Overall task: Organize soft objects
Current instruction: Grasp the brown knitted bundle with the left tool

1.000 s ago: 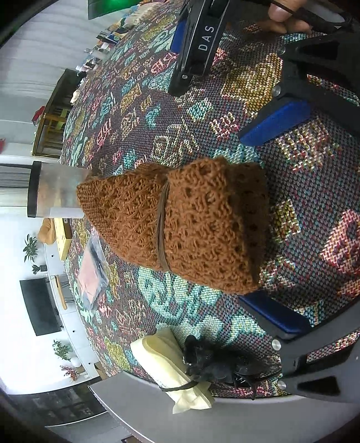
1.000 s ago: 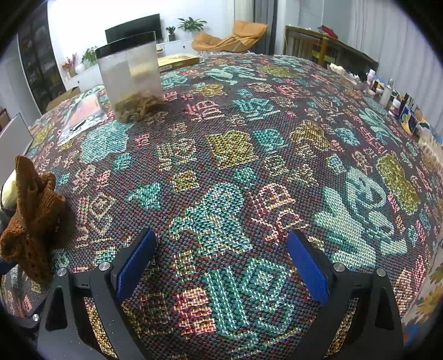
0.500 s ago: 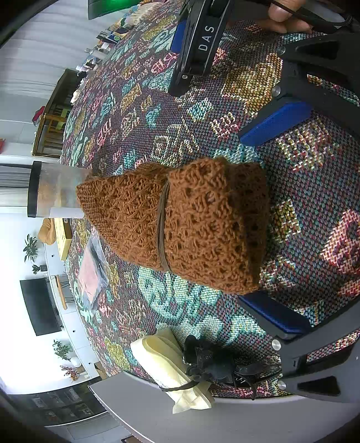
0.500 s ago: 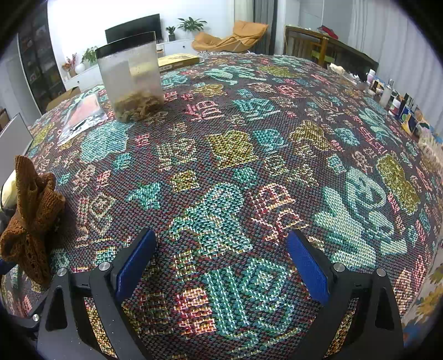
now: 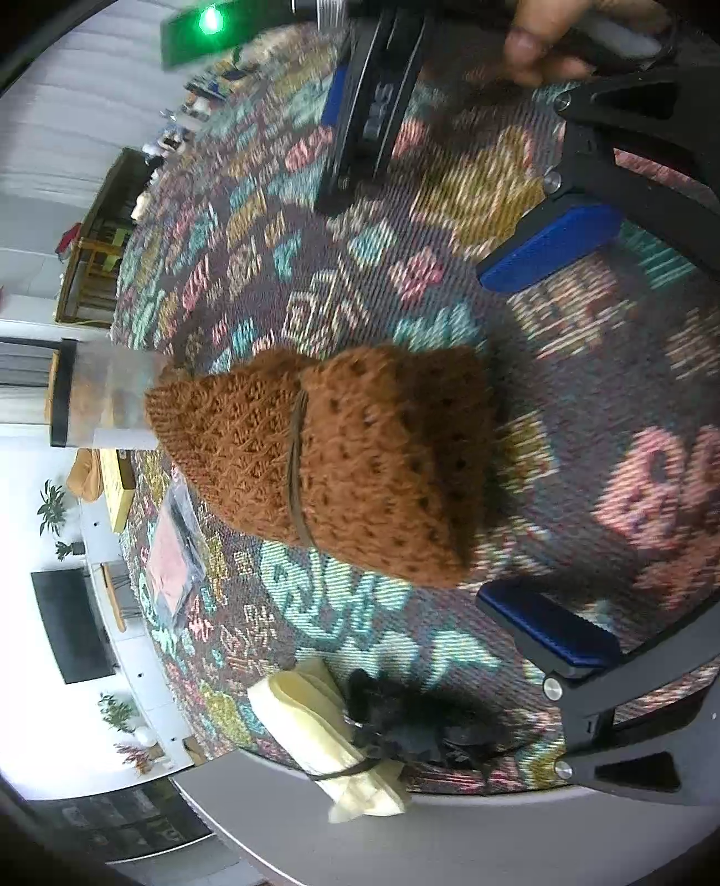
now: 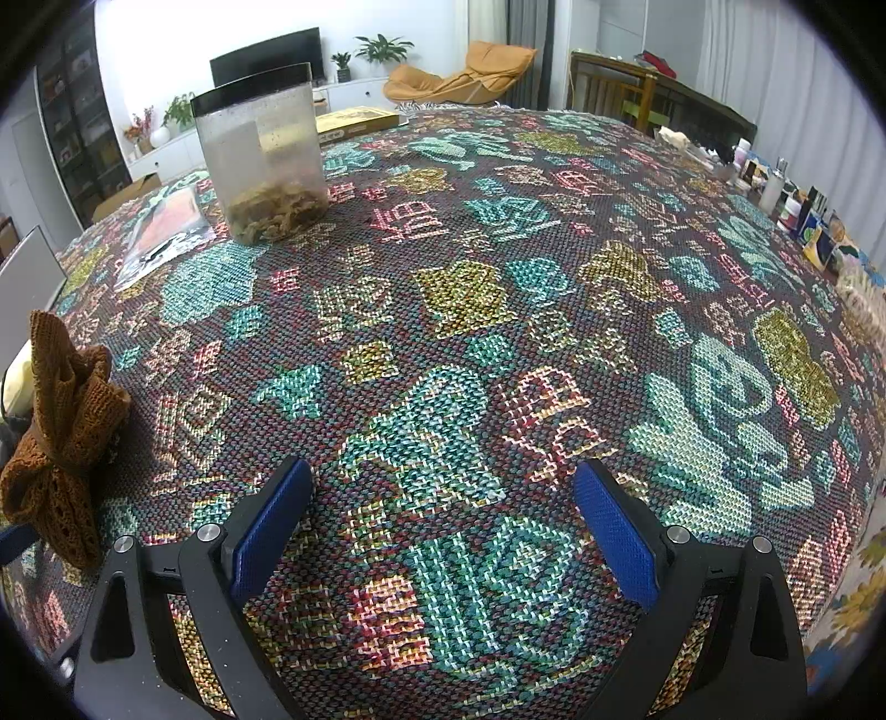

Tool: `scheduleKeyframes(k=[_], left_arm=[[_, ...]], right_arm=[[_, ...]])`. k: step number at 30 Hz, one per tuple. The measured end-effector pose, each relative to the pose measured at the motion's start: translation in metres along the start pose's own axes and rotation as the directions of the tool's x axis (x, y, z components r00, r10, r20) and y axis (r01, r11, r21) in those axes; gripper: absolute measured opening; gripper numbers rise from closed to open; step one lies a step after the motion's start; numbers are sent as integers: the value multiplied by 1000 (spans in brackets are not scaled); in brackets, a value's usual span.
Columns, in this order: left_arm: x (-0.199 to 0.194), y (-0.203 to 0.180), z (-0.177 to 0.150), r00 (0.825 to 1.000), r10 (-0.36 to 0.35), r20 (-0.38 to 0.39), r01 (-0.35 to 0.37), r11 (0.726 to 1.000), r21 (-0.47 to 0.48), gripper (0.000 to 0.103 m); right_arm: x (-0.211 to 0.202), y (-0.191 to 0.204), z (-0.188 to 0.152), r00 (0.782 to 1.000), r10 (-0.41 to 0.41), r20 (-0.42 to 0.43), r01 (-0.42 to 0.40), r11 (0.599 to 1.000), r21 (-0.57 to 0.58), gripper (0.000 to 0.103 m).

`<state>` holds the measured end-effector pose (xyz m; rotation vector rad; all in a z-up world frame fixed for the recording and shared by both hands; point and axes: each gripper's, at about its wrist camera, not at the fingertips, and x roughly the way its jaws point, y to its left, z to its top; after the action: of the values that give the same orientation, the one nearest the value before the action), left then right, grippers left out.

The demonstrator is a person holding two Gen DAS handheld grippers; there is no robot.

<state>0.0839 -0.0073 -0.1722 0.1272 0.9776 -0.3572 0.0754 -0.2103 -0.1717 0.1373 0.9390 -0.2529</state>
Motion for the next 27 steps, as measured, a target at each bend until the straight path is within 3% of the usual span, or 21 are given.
scheduleKeyframes(k=[5,8,11,12,13,14,15,16,18,22,24,27], left_arm=[[-24,6,19,995,-39,89,44,997,-57,103],[-2,4,46,998,-43,42,46,996,-80,103],[30,-2,57,999,27,-37,-29,998,-60,102],[34,-3,58,998,53,-46,-55,997,-60,97],[33,-2,56,996,81,-26,-83,994,-67,80],[28,1,52,995,96,-1,-96,992,-78,70],[21,5,48,996,91,18,-89,992,-91,65],[14,11,41,999,31,17,-28,992,-124,65],[-1,22,20,998,-53,14,55,980,-191,65],[-28,24,-23,998,-61,30,65,980,-186,65],[-40,25,-39,996,-72,47,79,979,-190,65],[-52,28,-55,996,-65,60,76,978,-192,65]], right_arm=[[0,0,0,1000,2,0,-2,1000,1,97],[-4,-5,0,1000,26,13,-26,999,26,96],[-11,-20,0,995,83,51,-88,991,101,96],[-13,-26,0,992,107,64,-114,985,132,96],[-14,-31,0,989,131,69,-141,977,158,96],[-14,-35,0,985,155,74,-165,970,177,96],[-14,-38,0,982,172,79,-184,964,190,96],[-15,-38,1,980,183,83,-196,961,193,96],[-19,-34,4,966,235,107,-251,952,176,96],[-36,1,20,933,334,134,-339,940,15,96],[-41,30,37,908,407,97,-402,913,-68,96],[-43,81,61,853,522,-28,-518,837,-177,96]])
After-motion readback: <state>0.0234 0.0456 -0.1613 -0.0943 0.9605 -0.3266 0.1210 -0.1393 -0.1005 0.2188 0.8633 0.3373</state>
